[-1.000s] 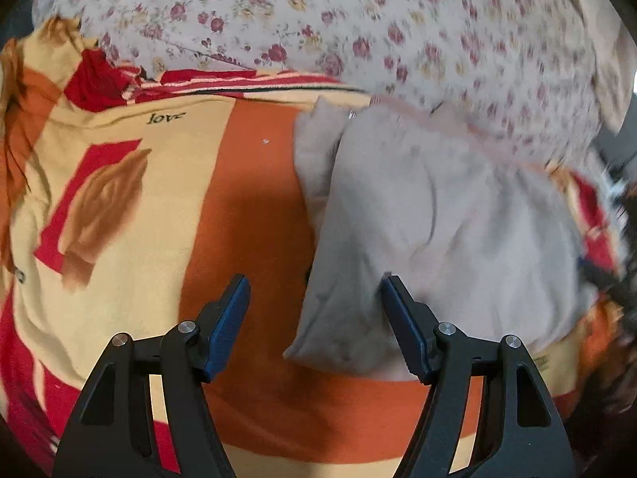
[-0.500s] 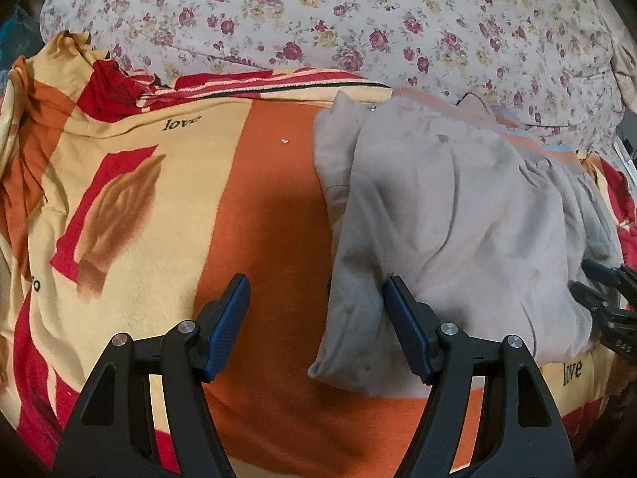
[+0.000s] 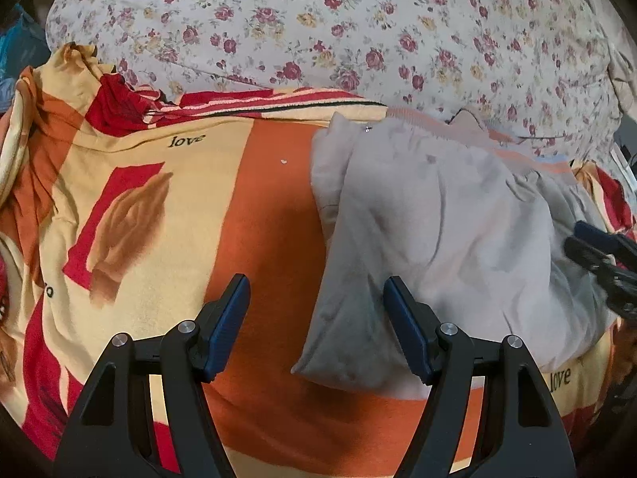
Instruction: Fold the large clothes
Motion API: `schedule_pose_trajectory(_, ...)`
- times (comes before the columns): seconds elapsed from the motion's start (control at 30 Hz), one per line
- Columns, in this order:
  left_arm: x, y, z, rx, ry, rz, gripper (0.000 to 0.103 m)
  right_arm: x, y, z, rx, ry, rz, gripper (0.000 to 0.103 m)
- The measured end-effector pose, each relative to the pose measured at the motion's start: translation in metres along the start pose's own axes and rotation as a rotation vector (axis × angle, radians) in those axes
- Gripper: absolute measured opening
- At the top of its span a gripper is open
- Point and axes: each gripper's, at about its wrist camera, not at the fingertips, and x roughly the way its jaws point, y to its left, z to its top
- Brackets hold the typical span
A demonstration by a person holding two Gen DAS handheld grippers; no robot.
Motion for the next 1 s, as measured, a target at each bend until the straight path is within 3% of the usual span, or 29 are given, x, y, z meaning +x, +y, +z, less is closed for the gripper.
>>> schedule_pose_trajectory(0.17, -0.002, 0.001, 0.002, -0.016, -0.002, -0.016, 0.071, 0.043, -0.009, -0.01, 0.04, 0.09, -0.009, 0.053)
schedule_pose_trajectory(0.2, -0.003, 0.001, 0.004, -0.023, -0.002, -0.026, 0.071, 0.045, -0.01, -0.014, 0.04, 0.075, -0.011, 0.053)
schedule_pose_trajectory(0.6, 0.002, 0.0, 0.019, -0.126, -0.003, -0.146, 0.071, 0.011, -0.023, -0.018, 0.089, 0.024, 0.038, 0.054)
schedule_pose_trajectory(0.73, 0.019, 0.004, 0.026, -0.164, 0.024, -0.16, 0.071, 0.029, -0.027, -0.022, 0.093, 0.091, 0.027, 0.056)
schedule_pose_trajectory(0.9, 0.042, 0.019, 0.04, -0.25, 0.044, -0.191, 0.072, 0.017, -0.027, -0.021, 0.103, 0.076, 0.06, 0.056)
schedule_pose_trajectory(1.0, 0.053, 0.022, 0.046, -0.284, 0.054, -0.194, 0.078, 0.004, -0.029, -0.019, 0.098, 0.058, 0.075, 0.057)
